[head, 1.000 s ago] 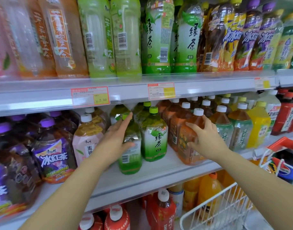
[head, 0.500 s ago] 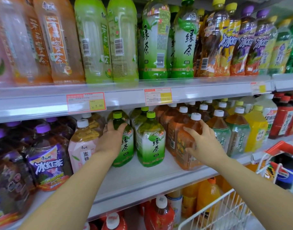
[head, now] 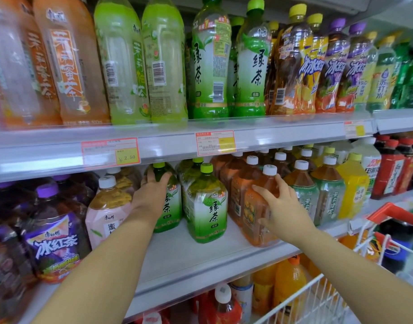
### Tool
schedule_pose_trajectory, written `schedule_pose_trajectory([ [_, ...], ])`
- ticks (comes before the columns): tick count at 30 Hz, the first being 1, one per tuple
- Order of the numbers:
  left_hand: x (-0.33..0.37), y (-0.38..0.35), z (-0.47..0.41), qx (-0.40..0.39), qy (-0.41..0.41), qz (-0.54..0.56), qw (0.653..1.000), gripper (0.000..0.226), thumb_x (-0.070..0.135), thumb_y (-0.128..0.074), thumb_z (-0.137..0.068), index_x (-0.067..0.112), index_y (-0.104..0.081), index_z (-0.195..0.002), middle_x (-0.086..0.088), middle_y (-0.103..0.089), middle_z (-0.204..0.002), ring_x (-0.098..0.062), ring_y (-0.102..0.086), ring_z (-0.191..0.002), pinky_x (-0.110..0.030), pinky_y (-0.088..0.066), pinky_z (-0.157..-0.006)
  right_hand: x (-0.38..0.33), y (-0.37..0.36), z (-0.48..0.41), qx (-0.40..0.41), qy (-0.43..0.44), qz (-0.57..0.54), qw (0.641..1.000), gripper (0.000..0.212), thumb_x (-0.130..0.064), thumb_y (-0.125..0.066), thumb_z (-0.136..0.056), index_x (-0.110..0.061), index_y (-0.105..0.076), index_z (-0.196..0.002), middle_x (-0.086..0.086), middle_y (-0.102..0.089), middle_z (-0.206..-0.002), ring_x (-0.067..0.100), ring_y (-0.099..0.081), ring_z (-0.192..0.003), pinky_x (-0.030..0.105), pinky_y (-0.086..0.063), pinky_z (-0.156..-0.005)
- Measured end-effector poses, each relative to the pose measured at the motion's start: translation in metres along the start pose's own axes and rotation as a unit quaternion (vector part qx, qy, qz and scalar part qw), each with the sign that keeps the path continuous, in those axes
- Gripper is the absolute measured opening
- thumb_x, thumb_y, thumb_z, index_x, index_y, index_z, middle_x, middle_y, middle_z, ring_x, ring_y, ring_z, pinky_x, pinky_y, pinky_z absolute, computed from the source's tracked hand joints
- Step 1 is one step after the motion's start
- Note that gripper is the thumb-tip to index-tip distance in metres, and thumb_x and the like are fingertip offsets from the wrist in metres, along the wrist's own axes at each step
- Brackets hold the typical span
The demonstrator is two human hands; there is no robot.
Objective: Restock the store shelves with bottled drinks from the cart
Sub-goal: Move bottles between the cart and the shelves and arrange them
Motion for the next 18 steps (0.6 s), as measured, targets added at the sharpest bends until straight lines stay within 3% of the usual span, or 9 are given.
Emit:
schedule_pose_trajectory([
  [4,0.010,0.009,0.020,0.004,0.008,-0.008,1.000,0.076,-0.010,-0.043,-0.085,0.026,-0.016,-0.146,-0.022,0.006,-0.155,-0.041,-0.007,-0.142,-0.045,-0.041,-0.100,0.000,0.000,0.000,-0.012,0.008,-0.007,1.000,0.080,-0.038,-0.065,-0.083,-0.040,-0.015,-0.146,0.010,0.013,-0.155,0.032,0.001,-0.144,0.044,-0.033,-0.109],
  [6,0.018,0.016,0.039,0.030,0.012,0.030,0.999,0.071,-0.006,-0.048,-0.085,0.024,-0.024,-0.144,-0.017,0.002,-0.156,-0.038,-0.010,-0.142,-0.044,-0.037,-0.103,0.004,0.003,0.000,-0.031,0.021,-0.040,0.999,0.077,-0.035,-0.064,-0.085,-0.039,-0.018,-0.145,0.008,0.013,-0.156,0.031,-0.002,-0.144,0.042,-0.030,-0.111],
  [8,0.035,0.025,0.067,0.139,-0.049,0.078,0.986,0.057,-0.001,-0.058,-0.080,0.018,-0.047,-0.133,-0.016,-0.027,-0.150,-0.039,-0.036,-0.130,-0.046,-0.046,-0.092,0.012,0.010,0.008,-0.037,0.037,-0.099,0.994,0.067,-0.028,-0.062,-0.087,-0.037,-0.027,-0.144,0.004,0.006,-0.158,0.027,-0.017,-0.143,0.034,-0.033,-0.108],
  [10,0.057,0.026,0.101,0.216,-0.119,0.131,0.960,0.041,0.003,-0.068,-0.072,0.017,-0.064,-0.110,-0.010,-0.055,-0.127,-0.035,-0.060,-0.101,-0.042,-0.053,-0.070,0.021,0.017,0.025,-0.024,0.060,-0.122,0.990,0.056,-0.022,-0.059,-0.090,-0.033,-0.037,-0.140,-0.002,-0.011,-0.156,0.021,-0.032,-0.137,0.025,-0.035,-0.102],
  [13,0.102,0.002,0.137,0.145,-0.194,0.227,0.943,0.025,0.015,-0.062,-0.081,0.022,-0.065,-0.105,0.003,-0.061,-0.111,-0.026,-0.064,-0.086,-0.037,-0.053,-0.067,0.037,0.018,0.066,-0.042,0.079,-0.118,0.989,0.040,-0.021,-0.058,-0.090,-0.027,-0.052,-0.129,-0.011,-0.044,-0.135,0.010,-0.051,-0.114,0.014,-0.036,-0.086],
  [16,0.150,-0.031,0.163,0.035,-0.232,0.303,0.924,0.023,0.022,-0.054,-0.089,0.027,-0.061,-0.110,0.009,-0.061,-0.113,-0.019,-0.063,-0.095,-0.039,-0.052,-0.076,0.063,0.009,0.114,-0.096,0.081,-0.116,0.985,0.028,-0.020,-0.061,-0.088,-0.021,-0.064,-0.116,-0.008,-0.063,-0.107,0.009,-0.061,-0.097,0.011,-0.040,-0.076],
  [18,0.175,-0.050,0.179,-0.009,-0.242,0.321,0.916,0.023,0.024,-0.055,-0.089,0.029,-0.061,-0.111,0.013,-0.059,-0.115,-0.014,-0.060,-0.102,-0.037,-0.050,-0.082,0.087,-0.001,0.144,-0.161,0.067,-0.098,0.980,0.026,-0.020,-0.061,-0.088,-0.021,-0.065,-0.114,-0.008,-0.066,-0.104,0.008,-0.062,-0.091,0.014,-0.046,-0.075],
])
Point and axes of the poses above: each hand's wrist, its own z-axis away from the middle knuckle, its own y-axis out of the back of the hand, x = y × z, the point moved 6 cm from there along -z, towards the middle knuckle
